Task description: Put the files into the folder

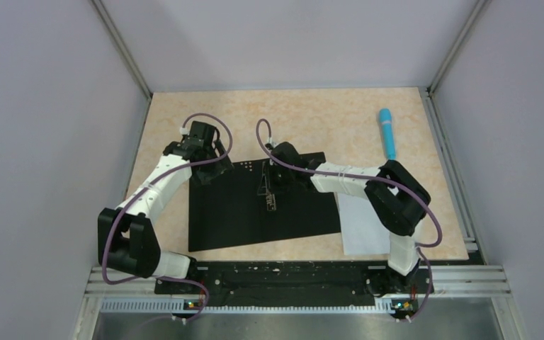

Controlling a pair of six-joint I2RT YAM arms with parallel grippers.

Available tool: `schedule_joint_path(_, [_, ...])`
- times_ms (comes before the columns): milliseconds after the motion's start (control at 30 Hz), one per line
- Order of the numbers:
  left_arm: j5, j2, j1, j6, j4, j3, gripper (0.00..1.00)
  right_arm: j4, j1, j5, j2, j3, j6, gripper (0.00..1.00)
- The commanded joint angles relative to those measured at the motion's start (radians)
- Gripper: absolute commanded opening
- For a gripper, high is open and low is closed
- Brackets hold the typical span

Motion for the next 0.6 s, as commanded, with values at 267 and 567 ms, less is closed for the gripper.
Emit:
schedule_joint_path(267, [0.029, -0.019, -0.002, 0.063, 0.008, 0.024, 0.82, 0.005, -0.089, -0.003, 0.16, 0.205, -0.034, 0.15])
schedule_joint_path(567, [0.081, -0.037, -0.006, 0.082, 0.032, 0.023, 0.82, -0.013, -0.096, -0.018, 0.222, 0.279, -0.053, 0.18])
